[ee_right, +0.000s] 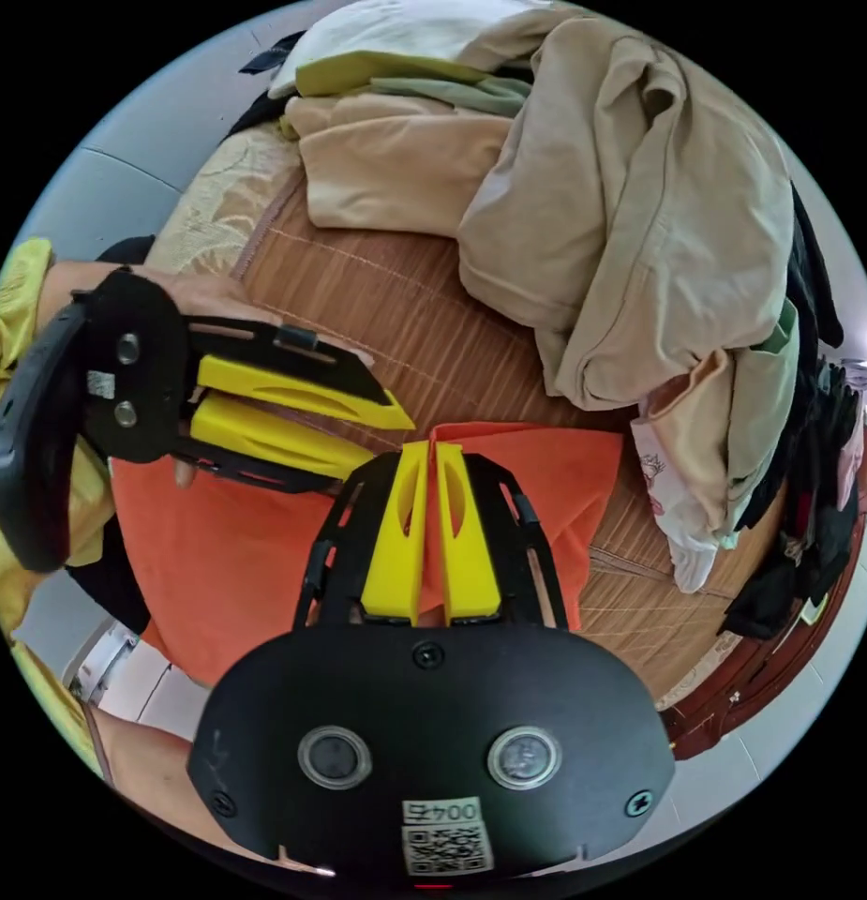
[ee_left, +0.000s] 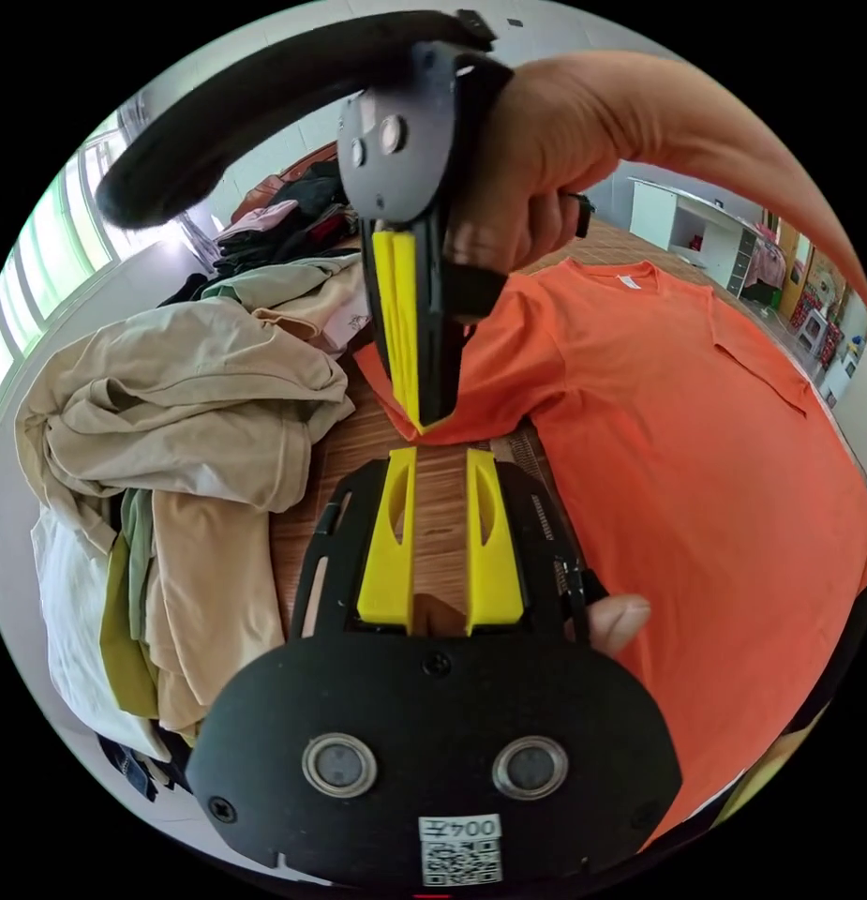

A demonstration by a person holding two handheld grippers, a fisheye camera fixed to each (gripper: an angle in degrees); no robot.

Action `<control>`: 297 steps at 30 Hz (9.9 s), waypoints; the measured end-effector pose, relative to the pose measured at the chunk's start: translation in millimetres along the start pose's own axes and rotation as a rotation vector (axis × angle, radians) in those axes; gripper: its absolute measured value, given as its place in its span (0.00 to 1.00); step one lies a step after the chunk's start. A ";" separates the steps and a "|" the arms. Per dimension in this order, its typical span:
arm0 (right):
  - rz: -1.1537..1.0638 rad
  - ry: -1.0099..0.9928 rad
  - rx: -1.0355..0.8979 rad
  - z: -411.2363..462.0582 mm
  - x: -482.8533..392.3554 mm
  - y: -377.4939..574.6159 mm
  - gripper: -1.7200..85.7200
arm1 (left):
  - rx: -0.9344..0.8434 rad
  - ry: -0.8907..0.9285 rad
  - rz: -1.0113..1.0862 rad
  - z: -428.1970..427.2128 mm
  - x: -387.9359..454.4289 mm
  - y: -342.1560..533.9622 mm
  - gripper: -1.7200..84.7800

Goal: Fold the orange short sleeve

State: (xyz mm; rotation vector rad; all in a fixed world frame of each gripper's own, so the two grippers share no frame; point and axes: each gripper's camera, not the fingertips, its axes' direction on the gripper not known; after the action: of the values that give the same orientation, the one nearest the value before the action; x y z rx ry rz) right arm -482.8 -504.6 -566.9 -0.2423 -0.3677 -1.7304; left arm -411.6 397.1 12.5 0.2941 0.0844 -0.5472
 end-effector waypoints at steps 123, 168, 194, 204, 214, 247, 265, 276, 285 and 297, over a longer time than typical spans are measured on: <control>1.199 -0.365 0.744 592.5 -242.0 245.9 0.08 | 0.035 -0.516 1.248 23.6 244.0 106.4 0.04; 0.752 0.231 0.555 390.8 -183.4 103.2 0.08 | 0.196 -0.500 0.882 -44.2 243.8 138.8 0.02; 1.462 -0.322 0.793 345.8 66.8 252.7 0.02 | 0.195 -0.489 0.876 -54.2 222.3 125.1 0.02; 1.481 -0.563 0.797 377.3 97.8 278.8 0.13 | 0.196 -0.481 0.870 -51.3 220.9 119.5 0.02; 1.065 0.007 0.547 284.3 -92.4 166.0 0.14 | 0.194 -0.486 0.873 -47.1 224.4 115.3 0.02; 0.841 0.411 0.408 264.7 -169.8 82.1 0.02 | 0.197 -0.479 0.867 -31.9 232.5 108.4 0.02; 1.352 -0.238 0.842 387.8 -203.0 282.9 0.10 | 0.220 -0.476 0.861 -34.4 223.6 108.1 0.02; 1.055 0.001 0.725 389.8 -289.6 211.6 0.12 | 0.185 -0.484 0.756 -33.5 151.6 90.7 0.03; 1.056 0.001 0.651 416.9 -275.0 211.8 0.09 | 0.150 -0.472 0.785 -20.1 149.3 93.3 0.03; 1.155 -0.132 0.638 427.9 -284.9 246.3 0.07 | 0.128 -0.477 0.790 -28.2 147.0 93.8 0.03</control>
State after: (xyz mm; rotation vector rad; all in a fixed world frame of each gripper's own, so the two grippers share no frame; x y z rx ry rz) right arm -204.8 -124.0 -246.4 -0.0611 -0.6815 -0.4209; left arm -237.2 408.3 -13.8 0.2878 -0.5150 0.1744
